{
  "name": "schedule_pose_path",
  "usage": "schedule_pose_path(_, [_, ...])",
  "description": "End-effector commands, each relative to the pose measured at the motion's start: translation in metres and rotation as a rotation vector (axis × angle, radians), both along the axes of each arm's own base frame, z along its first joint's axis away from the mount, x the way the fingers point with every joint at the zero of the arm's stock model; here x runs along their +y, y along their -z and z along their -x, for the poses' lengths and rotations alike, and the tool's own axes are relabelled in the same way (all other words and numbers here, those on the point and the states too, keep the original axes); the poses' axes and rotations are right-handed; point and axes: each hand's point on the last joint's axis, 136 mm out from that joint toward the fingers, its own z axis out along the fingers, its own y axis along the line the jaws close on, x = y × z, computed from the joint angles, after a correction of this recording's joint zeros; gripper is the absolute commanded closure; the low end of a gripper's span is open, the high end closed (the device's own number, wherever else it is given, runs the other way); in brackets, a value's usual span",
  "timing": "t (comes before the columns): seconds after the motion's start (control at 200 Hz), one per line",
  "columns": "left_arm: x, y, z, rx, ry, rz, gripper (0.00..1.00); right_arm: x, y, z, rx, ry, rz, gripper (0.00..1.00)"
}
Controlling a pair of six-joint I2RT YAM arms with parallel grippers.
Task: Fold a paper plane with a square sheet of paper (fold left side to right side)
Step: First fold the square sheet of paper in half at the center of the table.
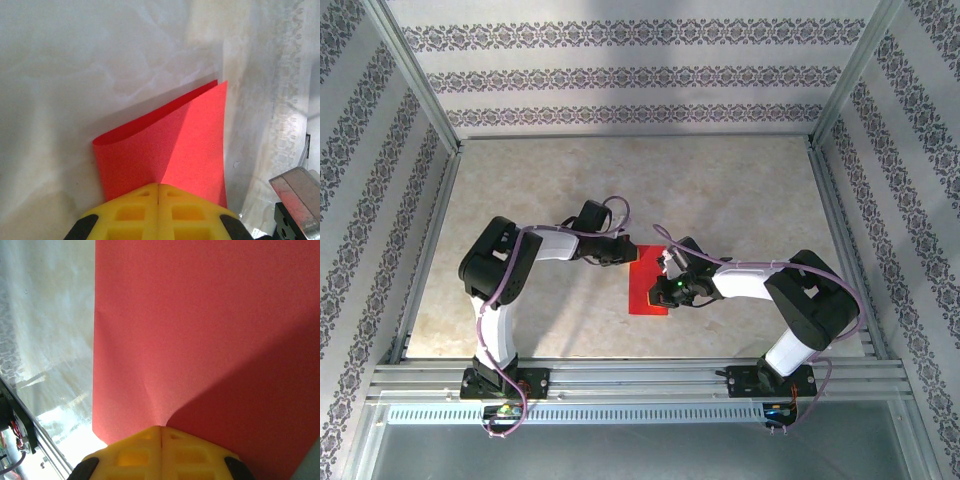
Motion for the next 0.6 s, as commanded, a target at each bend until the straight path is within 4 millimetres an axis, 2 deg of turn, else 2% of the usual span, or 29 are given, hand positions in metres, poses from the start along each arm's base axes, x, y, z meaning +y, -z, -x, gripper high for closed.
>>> schedule_pose_path(0.0, [0.034,0.02,-0.072,-0.199,-0.156,-0.155,0.97,-0.052,0.052,0.031,0.126,0.034,0.264,1.0])
schedule_pose_path(0.29, [0.037,0.012,-0.094,-0.219,-0.162,-0.167,0.97,-0.051,0.052,0.031,0.123,0.033,0.261,1.0])
schedule_pose_path(0.595, [0.037,-0.003,-0.104,-0.25,-0.164,-0.164,0.97,-0.051,0.051,0.03,0.123,0.034,0.259,1.0])
